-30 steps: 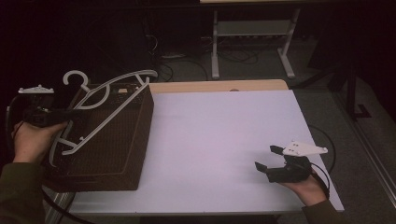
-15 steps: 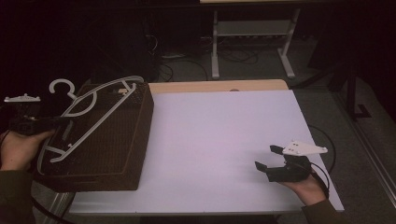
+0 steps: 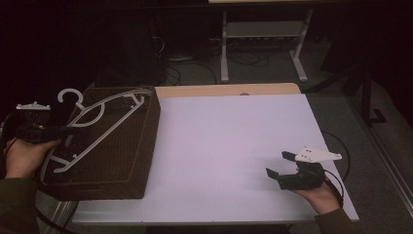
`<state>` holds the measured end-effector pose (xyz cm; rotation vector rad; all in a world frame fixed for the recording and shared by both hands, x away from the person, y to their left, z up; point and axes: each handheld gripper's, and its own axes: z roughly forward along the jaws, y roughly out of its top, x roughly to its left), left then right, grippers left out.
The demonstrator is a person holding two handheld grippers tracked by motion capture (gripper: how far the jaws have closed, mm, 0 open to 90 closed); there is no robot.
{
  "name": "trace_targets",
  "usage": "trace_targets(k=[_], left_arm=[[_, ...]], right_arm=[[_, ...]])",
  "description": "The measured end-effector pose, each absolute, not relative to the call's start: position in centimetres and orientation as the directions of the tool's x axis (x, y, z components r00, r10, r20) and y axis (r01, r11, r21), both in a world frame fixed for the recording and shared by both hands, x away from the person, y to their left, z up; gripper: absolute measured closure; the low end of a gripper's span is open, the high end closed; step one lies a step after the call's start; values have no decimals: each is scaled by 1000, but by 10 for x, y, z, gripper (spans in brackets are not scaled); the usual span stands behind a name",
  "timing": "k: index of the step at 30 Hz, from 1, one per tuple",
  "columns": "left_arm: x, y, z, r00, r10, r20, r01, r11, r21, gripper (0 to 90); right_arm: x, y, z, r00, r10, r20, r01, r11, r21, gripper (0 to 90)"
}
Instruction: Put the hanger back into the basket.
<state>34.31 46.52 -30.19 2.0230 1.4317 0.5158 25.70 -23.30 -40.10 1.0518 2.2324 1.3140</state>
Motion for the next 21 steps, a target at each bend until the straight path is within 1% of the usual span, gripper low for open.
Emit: trace_targets(k=[3,5,8,10,14,18,21], left_arm=[[345,465,-305,351,936,-30,704,-242,667,810],[345,466,-307,351,933,-75,707,-212,674,670],[345,466,-307,350,934,-67,701,-214,681,579],[345,465,-306,355,932,-70,694,-212,688,543],[343,463,-302,360,928,-92,667,-187,721,433],[339,455,-297,393,911,-126,633,-169,756,381],[337,447,-293,408,903,-132,610,-162,776,328]], right_arm=[[257,-233,-401,-666,743,73,423,295,857,160],[257,-234,-401,-667,741,69,419,296,858,160],[257,-234,-401,-667,742,69,418,296,859,160],[256,-234,-400,-666,743,70,421,297,857,160],[257,-234,-400,-665,743,75,422,290,859,160],[258,-234,-398,-665,743,77,417,284,863,160],[259,-234,-397,-667,741,76,412,282,866,159]])
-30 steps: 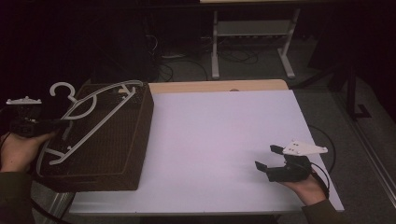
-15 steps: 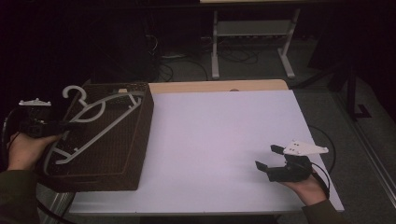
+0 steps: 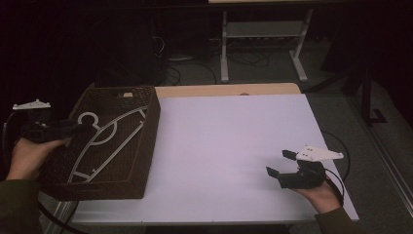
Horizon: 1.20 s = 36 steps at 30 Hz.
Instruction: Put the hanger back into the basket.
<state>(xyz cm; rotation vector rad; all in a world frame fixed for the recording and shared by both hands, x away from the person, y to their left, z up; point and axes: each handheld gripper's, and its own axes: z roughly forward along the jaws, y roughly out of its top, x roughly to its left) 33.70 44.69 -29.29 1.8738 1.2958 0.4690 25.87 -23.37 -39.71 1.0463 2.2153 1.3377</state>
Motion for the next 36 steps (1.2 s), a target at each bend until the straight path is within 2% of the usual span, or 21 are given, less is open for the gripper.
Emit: trace_targets(k=[2,8,23,36], left_arm=[[336,441,-290,423,896,-132,592,-164,789,270],[330,421,-278,454,882,-125,534,-156,831,171],[312,350,-264,600,793,-107,386,-170,907,107],[302,285,-276,719,688,-103,278,-149,949,28]], right_arm=[[259,-234,-396,-665,742,81,415,276,867,159],[262,-236,-391,-662,744,89,407,257,877,155],[276,-239,-366,-666,742,82,334,198,922,143],[287,-234,-345,-685,724,80,287,168,943,125]])
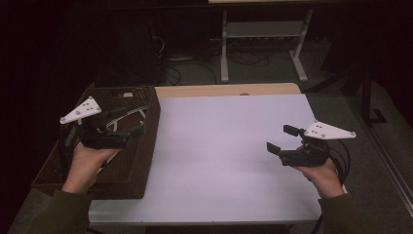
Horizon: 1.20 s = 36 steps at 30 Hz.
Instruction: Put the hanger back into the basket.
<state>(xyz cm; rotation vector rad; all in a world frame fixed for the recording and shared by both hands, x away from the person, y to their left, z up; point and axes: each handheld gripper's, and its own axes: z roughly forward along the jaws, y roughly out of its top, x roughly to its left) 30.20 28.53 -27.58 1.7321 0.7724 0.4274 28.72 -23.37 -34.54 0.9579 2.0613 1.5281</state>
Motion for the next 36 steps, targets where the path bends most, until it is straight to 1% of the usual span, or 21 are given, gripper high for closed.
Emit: trace_targets(k=[4,6,8,11,21,23,27,29,32,34,36], left_arm=[[299,269,-283,744,662,-91,250,-149,957,17],[299,262,-287,759,643,-100,243,-138,960,9],[299,256,-291,767,634,-97,238,-142,961,8],[299,249,-298,773,628,-93,236,-148,961,8],[299,233,-315,785,614,-82,229,-164,960,0],[299,231,-318,783,617,-77,225,-166,960,0],[300,229,-322,783,618,-72,225,-173,959,0],[300,233,-327,785,612,-91,222,-142,965,0],[301,236,-329,779,620,-94,245,-162,956,0],[300,235,-328,781,620,-76,226,-167,960,0],[300,236,-328,778,623,-79,229,-165,959,0]], right_arm=[[292,-231,-341,-689,721,81,272,153,950,91],[294,-230,-339,-686,723,79,262,145,954,72],[296,-229,-338,-682,727,85,257,130,958,30],[299,-229,-338,-678,729,93,252,112,961,1],[299,-234,-335,-678,728,101,210,60,976,0],[298,-235,-335,-677,728,108,213,54,975,0],[298,-236,-334,-683,723,102,197,49,979,0],[297,-236,-334,-684,722,100,197,51,979,0],[296,-235,-334,-687,721,97,196,55,979,0],[296,-235,-334,-687,720,98,197,55,979,0],[296,-235,-335,-688,719,97,196,56,979,0]])
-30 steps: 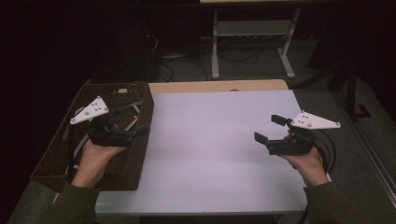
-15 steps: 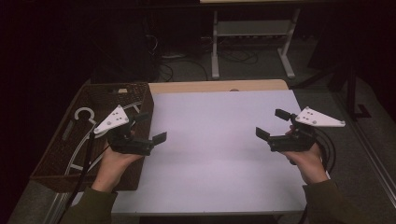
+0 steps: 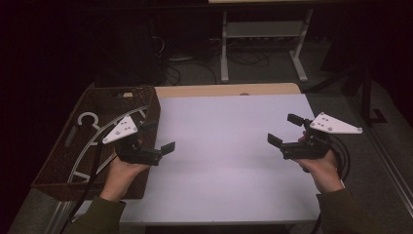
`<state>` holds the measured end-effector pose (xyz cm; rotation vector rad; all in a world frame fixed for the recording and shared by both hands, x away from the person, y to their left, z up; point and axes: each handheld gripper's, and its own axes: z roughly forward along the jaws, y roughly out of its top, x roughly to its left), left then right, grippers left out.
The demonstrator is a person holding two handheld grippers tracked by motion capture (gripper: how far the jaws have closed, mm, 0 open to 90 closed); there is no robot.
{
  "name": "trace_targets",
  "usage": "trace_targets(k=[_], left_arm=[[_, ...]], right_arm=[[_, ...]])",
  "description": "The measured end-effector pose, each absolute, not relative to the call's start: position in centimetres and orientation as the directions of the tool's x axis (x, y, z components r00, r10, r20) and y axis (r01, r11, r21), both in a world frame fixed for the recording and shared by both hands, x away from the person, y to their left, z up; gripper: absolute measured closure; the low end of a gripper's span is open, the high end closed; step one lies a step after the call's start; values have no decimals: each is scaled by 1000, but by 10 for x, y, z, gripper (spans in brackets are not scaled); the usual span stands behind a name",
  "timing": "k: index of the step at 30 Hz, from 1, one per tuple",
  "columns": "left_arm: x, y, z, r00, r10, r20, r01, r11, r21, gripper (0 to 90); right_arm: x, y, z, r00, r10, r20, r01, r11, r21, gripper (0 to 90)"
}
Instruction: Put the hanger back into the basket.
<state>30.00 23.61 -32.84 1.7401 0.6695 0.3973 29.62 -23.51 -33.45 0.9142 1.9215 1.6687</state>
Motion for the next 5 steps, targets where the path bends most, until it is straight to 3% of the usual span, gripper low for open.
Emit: trace_targets(k=[5], left_arm=[[300,237,-328,781,619,-83,231,-163,959,0]], right_arm=[[295,-235,-335,-689,718,99,201,57,978,0]])
